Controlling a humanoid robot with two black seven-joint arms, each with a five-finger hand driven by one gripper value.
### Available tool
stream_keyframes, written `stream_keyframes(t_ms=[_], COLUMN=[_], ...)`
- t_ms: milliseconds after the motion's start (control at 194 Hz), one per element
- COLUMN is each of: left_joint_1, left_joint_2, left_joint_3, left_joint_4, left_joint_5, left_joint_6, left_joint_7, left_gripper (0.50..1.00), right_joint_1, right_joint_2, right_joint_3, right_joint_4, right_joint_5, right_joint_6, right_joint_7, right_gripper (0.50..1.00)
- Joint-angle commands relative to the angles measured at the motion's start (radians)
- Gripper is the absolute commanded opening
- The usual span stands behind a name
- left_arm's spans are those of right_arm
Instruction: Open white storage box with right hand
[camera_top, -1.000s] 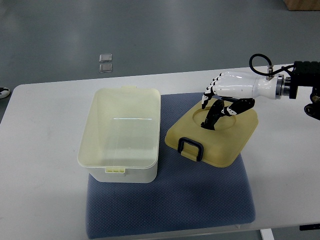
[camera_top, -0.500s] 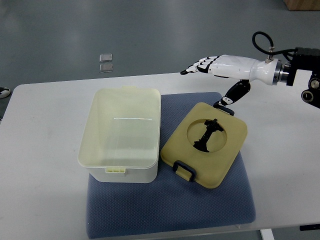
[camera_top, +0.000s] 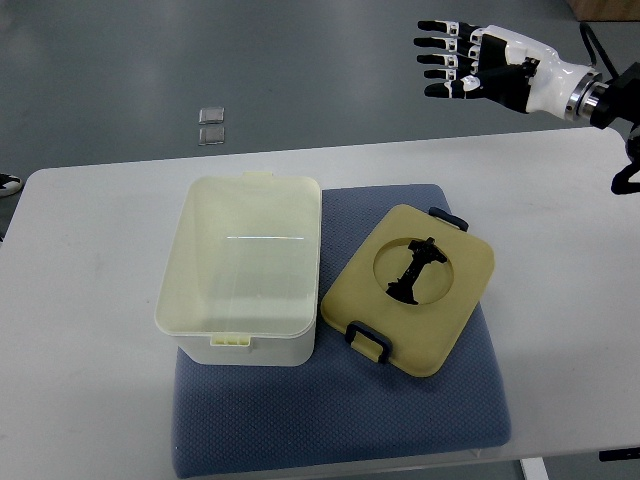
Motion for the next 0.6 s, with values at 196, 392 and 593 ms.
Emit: stream_keyframes(t_ms=[196, 392, 593], left_joint_1=[-0.001, 0.001, 0.001], left_joint_2=[0.000, 0.000, 0.000], left_joint_3=[0.000, 0.000, -0.002], left_joint_4=[0.000, 0.000, 0.000], left_joint_5=[0.000, 0.000, 0.000], left_joint_6=[0.000, 0.000, 0.000], left_joint_7=[0.000, 0.000, 0.000], left_gripper=[1.000, 1.000, 1.000], right_joint_1=[-0.077, -0.120, -0.140], right_joint_2=[0.112, 0.150, 0.164], right_joint_3=[0.000, 0.002, -0.001], right_joint_4=[-0.101, -0.109, -0.106], right_joint_5=[0.478, 0.542, 0.536], right_joint_6=[-0.082, -0.102, -0.101], right_joint_7=[-0.097, -0.097, -0.082], right_gripper=[0.930, 0.930, 0.930])
